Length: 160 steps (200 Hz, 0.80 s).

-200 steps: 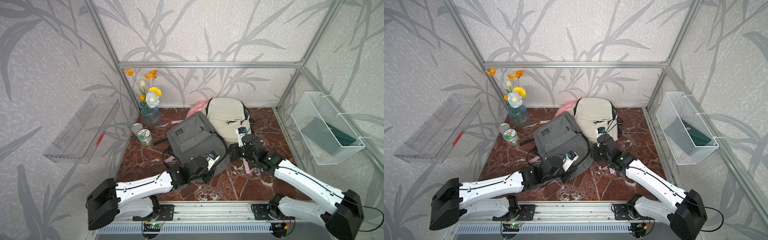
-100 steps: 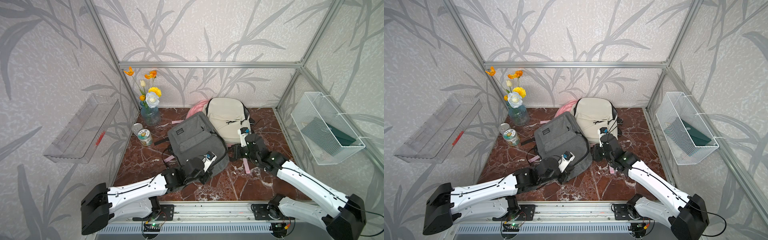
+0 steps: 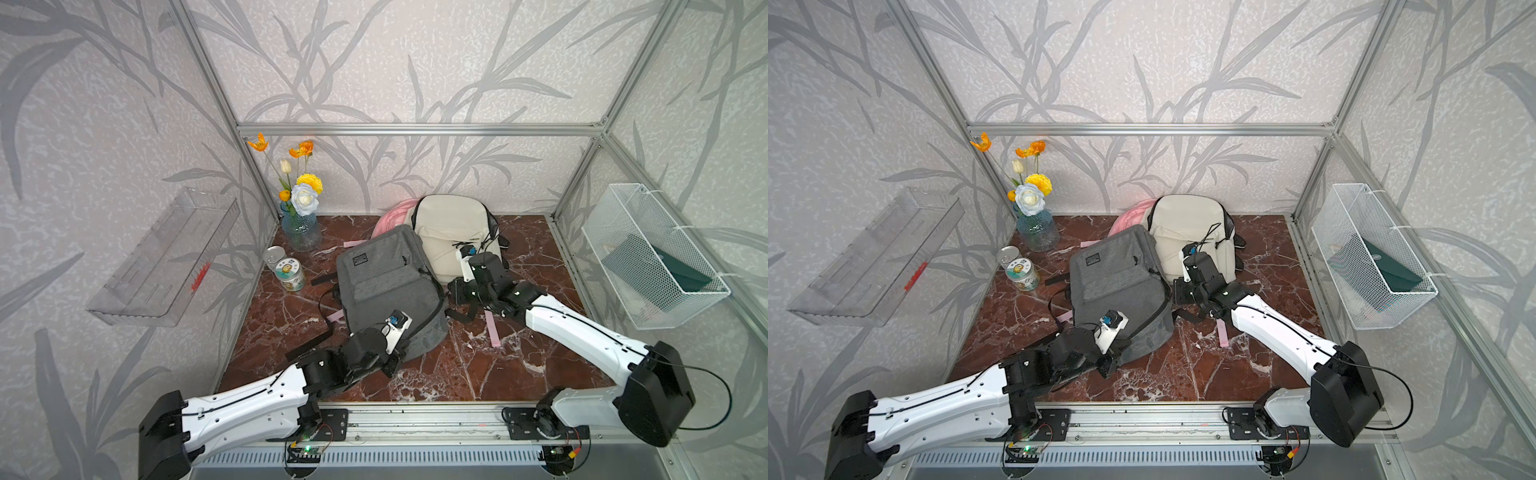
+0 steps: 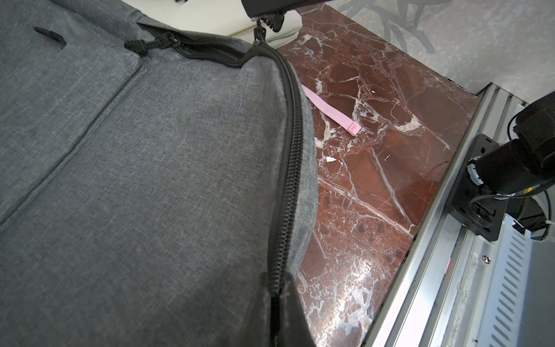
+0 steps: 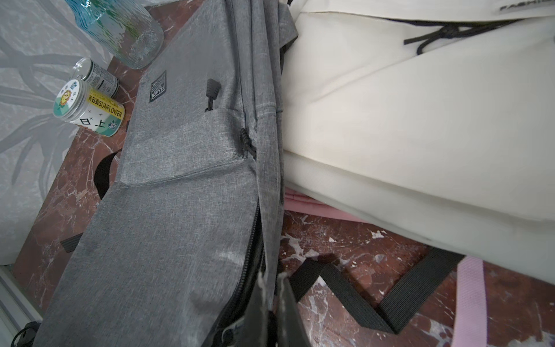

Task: Zip up the backpack
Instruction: Zip the zipper on the backpack.

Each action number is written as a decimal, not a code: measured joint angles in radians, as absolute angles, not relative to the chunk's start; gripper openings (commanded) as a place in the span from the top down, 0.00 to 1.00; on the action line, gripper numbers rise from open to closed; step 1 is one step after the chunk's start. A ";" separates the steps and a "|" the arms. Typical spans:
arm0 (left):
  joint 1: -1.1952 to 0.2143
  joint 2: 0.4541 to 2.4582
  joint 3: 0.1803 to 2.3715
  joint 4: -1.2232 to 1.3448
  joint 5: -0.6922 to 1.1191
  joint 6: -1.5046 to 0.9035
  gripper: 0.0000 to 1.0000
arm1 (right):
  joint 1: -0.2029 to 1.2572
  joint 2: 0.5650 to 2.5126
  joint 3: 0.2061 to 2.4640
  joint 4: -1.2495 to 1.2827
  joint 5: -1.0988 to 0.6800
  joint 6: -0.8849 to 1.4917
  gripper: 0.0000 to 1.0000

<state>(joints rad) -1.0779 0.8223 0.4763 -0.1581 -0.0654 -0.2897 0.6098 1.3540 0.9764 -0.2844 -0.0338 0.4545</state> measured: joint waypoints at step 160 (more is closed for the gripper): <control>-1.034 1.142 0.669 0.050 -0.138 -0.374 0.53 | 0.889 1.081 0.929 -0.323 0.180 0.532 1.00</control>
